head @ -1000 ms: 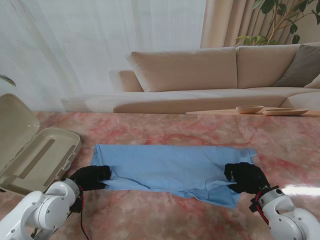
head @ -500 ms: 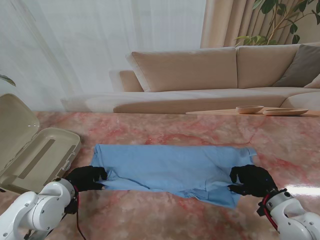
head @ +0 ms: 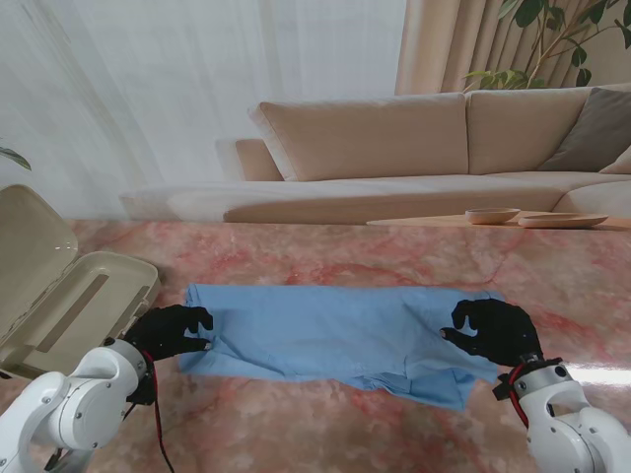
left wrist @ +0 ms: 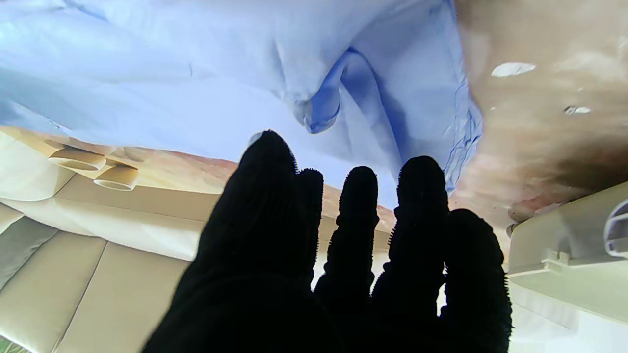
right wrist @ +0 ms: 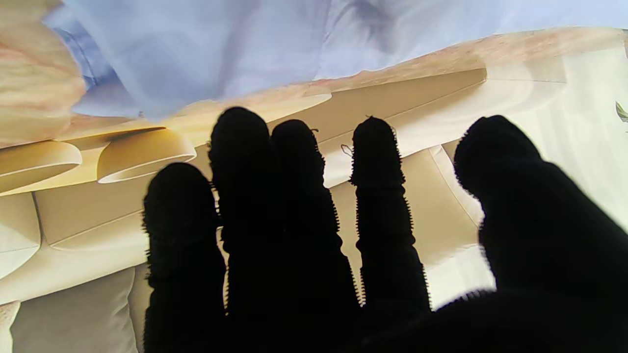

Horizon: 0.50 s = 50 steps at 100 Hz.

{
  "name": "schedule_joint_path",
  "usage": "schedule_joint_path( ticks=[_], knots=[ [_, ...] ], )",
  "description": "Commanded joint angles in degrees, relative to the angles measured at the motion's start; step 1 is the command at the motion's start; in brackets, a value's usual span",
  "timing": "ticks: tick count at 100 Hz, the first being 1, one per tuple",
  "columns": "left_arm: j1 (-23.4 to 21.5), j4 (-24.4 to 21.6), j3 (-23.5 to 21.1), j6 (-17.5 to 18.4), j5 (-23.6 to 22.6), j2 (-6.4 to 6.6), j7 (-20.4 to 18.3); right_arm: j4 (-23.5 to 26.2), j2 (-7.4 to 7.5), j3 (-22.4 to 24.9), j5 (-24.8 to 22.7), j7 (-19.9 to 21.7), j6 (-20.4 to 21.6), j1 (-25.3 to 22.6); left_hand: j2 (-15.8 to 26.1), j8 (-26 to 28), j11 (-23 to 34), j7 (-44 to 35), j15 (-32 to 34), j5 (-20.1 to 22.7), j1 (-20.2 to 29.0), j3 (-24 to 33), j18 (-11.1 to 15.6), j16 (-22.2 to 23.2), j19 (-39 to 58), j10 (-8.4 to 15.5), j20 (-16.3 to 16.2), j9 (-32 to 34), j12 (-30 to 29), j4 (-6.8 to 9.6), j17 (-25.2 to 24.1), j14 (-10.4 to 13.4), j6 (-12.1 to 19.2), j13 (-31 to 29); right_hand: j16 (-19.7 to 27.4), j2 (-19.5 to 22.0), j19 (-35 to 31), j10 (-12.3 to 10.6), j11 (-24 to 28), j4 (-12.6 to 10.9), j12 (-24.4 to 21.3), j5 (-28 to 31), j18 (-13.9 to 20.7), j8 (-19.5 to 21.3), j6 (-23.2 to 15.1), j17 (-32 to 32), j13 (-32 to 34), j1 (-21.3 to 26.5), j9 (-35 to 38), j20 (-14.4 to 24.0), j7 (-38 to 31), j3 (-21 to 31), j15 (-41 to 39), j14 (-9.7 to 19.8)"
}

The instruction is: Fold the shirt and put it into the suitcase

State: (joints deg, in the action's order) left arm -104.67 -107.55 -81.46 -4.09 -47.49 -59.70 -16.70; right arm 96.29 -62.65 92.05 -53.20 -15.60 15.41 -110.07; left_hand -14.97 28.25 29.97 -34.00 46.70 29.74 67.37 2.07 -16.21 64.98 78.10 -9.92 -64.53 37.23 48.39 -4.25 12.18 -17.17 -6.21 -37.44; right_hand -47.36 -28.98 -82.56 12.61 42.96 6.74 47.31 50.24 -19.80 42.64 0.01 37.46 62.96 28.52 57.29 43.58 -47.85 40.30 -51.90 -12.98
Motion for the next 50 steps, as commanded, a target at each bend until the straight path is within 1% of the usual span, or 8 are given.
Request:
schedule_joint_path(
  ticks=[1,2,3,5,14,34,39,50],
  knots=[
    [0.5,0.0,0.4,-0.2,0.4,-0.21,0.1,0.5,-0.33,-0.5,-0.1,1.6,-0.5,-0.4,2.7,-0.2,1.0,0.8,-1.0,0.9,2.3,-1.8,-1.1,-0.9,-0.7,-0.7,0.8,-1.5,-0.8,1.1,-0.8,-2.2,-0.9,1.1,1.1,-1.7,0.2,1.2,-0.1,-1.6,-0.8,-0.4,-1.4,0.1,-0.3,-0.6,-0.9,2.4,-0.5,0.2,-0.3,0.1,0.1,-0.5],
    [0.5,0.1,0.5,-0.2,0.4,-0.2,0.1,0.5,-0.31,-0.6,-0.1,1.7,-0.6,-0.4,2.6,-0.2,1.1,0.9,-1.0,1.0,2.3,-1.8,-1.1,-0.9,-0.7,-0.7,0.8,-1.5,-0.9,1.11,-0.8,-2.2,-0.8,1.0,1.1,-1.9,0.1,1.2,-0.1,-1.5,-0.8,-0.5,-1.4,0.0,-0.3,-0.5,-0.9,2.5,-0.5,0.2,-0.4,0.1,0.1,-0.5],
    [0.6,0.2,0.6,-0.2,0.5,-0.2,0.1,0.6,-0.3,-0.6,-0.1,1.8,-0.7,-0.4,2.7,-0.1,1.1,0.9,-1.0,1.0,2.3,-1.8,-1.1,-0.9,-0.7,-0.7,0.8,-1.4,-0.9,1.12,-0.8,-2.1,-0.8,1.0,1.2,-2.3,0.0,1.1,0.0,-1.1,-0.8,-0.9,-1.3,-1.1,-0.4,-0.5,-0.8,2.6,-0.5,0.1,-1.6,0.7,0.0,-0.5],
    [0.8,0.4,0.7,-0.2,0.6,-0.19,0.1,0.6,-0.28,-0.8,-0.1,2.0,-0.9,-0.5,2.7,-0.1,1.1,0.9,-1.0,0.9,2.3,-1.8,-1.1,-0.9,-0.7,-0.7,0.8,-1.5,-1.0,1.13,-0.8,-2.2,-0.9,1.1,1.3,-3.3,-0.1,1.1,0.1,-0.7,-0.9,-1.2,-1.3,-2.2,-0.5,-0.4,-0.7,3.1,-0.4,0.0,-2.7,1.4,-0.1,-0.5],
    [1.5,1.6,1.4,-0.4,1.5,-0.15,-0.1,0.9,-0.18,-1.2,0.3,3.4,-1.6,-1.0,2.8,0.0,1.3,1.0,-1.0,1.0,2.4,-2.0,-1.1,-0.9,-0.7,-0.7,0.8,-1.6,-1.2,1.18,-0.8,-2.3,-0.9,1.2,1.3,-5.1,-0.5,1.2,0.2,-0.7,-0.9,-1.6,-1.2,-2.5,-0.7,-0.1,-0.4,4.6,-0.2,0.1,-3.4,1.9,-0.4,-0.5],
    [2.6,4.4,2.9,-1.1,2.6,-0.05,-0.2,1.0,0.16,-1.6,1.8,7.3,-2.1,-2.1,2.8,0.3,1.7,1.2,-0.9,1.0,2.5,-2.2,-1.1,-1.0,-0.7,-0.6,0.8,-1.5,-1.3,1.26,-0.8,-2.2,-0.8,1.1,1.3,-6.9,-1.2,1.0,0.4,-0.2,-0.9,-2.1,-0.9,-3.6,-1.2,0.5,0.0,6.0,0.3,0.3,-5.1,2.7,-0.8,-0.3],
    [2.8,5.0,3.3,-1.1,2.7,-0.02,-0.3,0.9,0.21,-1.7,2.2,8.0,-2.4,-2.3,2.8,0.3,1.8,1.2,-0.9,1.0,2.5,-2.3,-1.1,-1.0,-0.7,-0.6,0.8,-1.5,-1.3,1.27,-0.8,-2.2,-0.8,1.0,1.3,-6.9,-1.4,1.0,0.4,0.3,-1.0,-2.6,-0.9,-5.4,-1.2,0.5,0.0,6.2,0.3,0.2,-6.9,3.1,-1.0,-0.4],
    [3.3,6.5,4.2,-1.4,2.5,-0.07,0.5,0.5,0.31,-1.8,3.0,9.5,-3.2,-2.4,2.9,0.3,2.0,1.3,-0.8,0.9,2.5,-2.3,-1.1,-1.0,-0.7,-0.5,0.8,-1.4,-1.2,1.31,-0.8,-2.2,-0.9,1.0,1.4,-6.9,-1.4,1.2,0.3,0.2,-1.0,-2.8,-0.9,-5.7,-1.2,0.4,-0.1,6.3,0.3,0.2,-7.0,3.1,-1.0,-0.5]
  ],
)
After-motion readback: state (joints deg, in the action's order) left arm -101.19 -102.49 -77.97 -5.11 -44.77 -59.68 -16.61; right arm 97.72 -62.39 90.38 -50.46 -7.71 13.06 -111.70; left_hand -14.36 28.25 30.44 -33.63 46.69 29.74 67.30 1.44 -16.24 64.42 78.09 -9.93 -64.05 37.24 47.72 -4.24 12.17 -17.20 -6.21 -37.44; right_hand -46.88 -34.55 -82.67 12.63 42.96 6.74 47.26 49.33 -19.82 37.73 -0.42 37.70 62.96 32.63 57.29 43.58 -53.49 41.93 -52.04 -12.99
